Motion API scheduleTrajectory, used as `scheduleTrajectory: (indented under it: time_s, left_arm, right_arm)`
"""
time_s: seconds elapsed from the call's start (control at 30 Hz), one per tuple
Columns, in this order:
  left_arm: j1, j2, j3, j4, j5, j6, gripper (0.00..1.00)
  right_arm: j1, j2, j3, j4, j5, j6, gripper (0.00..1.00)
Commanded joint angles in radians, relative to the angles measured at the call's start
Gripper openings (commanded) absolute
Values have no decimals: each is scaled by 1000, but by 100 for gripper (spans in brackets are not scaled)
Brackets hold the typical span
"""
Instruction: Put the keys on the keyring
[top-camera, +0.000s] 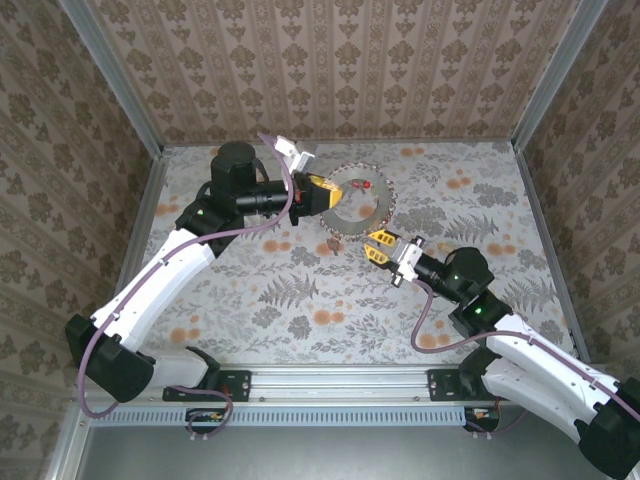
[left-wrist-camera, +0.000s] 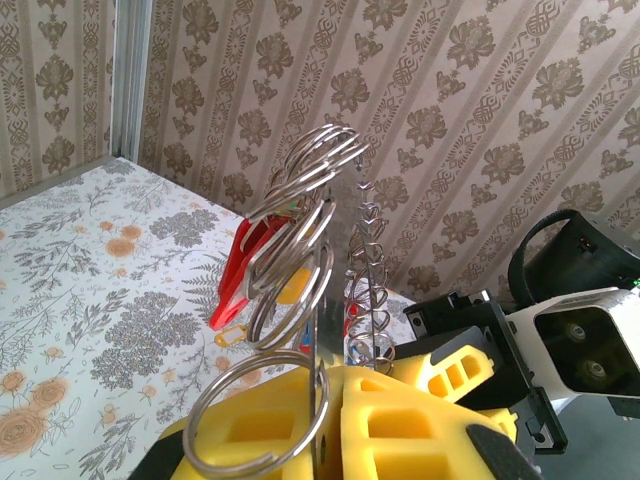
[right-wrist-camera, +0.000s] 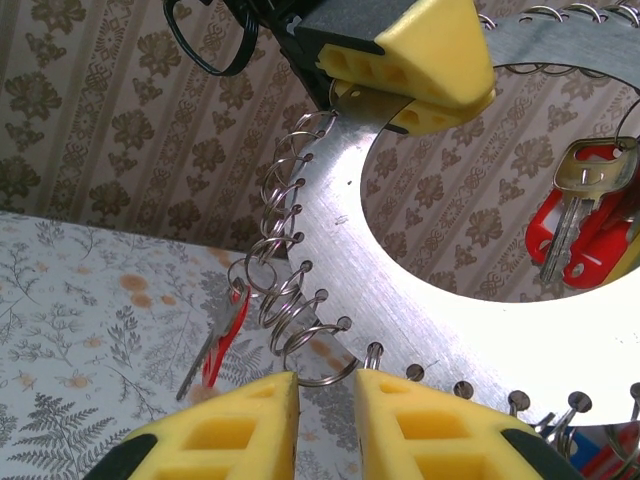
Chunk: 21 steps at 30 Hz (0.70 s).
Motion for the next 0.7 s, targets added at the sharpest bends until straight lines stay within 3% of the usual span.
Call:
scheduleTrajectory:
  time_s: [0.0, 0.67]
  left_arm:
    - [7, -8, 36, 49, 14, 2, 0]
    - [7, -5, 43, 44, 6, 1, 0]
  right_arm:
    - [4, 1, -10, 31, 29, -18, 24]
    - [4, 16, -21, 73, 50, -8, 27]
